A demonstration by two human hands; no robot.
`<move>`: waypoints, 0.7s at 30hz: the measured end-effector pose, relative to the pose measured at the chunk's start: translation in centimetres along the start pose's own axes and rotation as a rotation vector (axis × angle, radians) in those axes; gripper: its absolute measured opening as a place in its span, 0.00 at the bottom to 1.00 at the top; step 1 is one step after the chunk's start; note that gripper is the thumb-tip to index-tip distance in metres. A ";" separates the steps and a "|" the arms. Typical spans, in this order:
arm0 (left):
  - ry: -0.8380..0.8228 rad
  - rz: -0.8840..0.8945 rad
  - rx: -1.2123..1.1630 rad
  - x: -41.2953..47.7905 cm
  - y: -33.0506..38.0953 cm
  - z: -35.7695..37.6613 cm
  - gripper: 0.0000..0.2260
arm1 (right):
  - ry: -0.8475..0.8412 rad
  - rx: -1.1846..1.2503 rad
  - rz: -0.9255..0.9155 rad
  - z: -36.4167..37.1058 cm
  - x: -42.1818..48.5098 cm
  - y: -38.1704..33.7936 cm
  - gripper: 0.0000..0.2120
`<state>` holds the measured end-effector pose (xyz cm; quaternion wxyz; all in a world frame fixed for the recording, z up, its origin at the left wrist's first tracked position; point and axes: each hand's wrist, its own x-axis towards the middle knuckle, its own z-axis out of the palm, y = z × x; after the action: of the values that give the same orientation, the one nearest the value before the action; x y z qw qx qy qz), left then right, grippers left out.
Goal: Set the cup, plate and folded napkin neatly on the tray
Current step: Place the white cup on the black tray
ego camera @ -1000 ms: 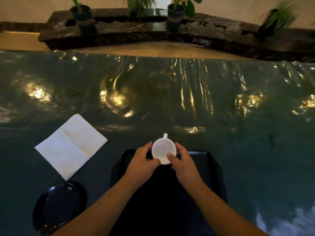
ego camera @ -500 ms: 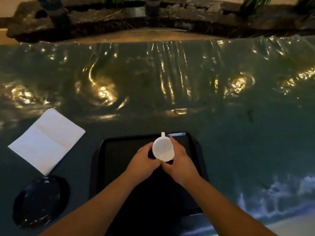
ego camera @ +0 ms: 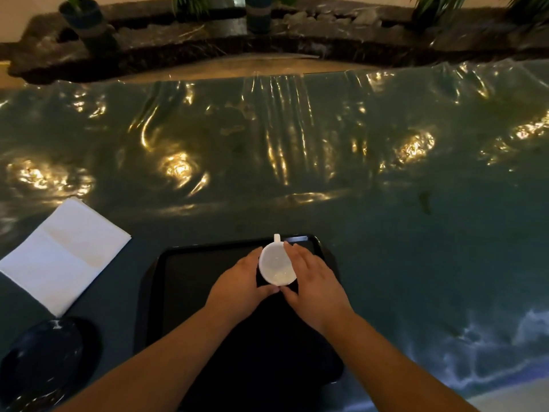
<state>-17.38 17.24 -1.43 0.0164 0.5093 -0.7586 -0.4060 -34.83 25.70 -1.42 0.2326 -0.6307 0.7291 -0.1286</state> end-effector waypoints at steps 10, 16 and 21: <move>-0.018 -0.004 0.017 1.5 2.1 1.9 0.39 | 0.009 -0.048 -0.014 -1.6 0.2 3.3 0.40; -0.048 -0.020 0.066 2.2 3.4 2.4 0.41 | -0.006 -0.035 0.001 -2.9 0.1 4.5 0.41; -0.120 0.015 0.236 2.4 5.3 1.2 0.41 | -0.029 -0.038 0.011 -4.0 -0.4 5.4 0.41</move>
<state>-23.11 16.93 0.20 -0.0860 0.4769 -0.8045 -0.3435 -41.42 26.63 -0.50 0.2318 -0.6327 0.7315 -0.1045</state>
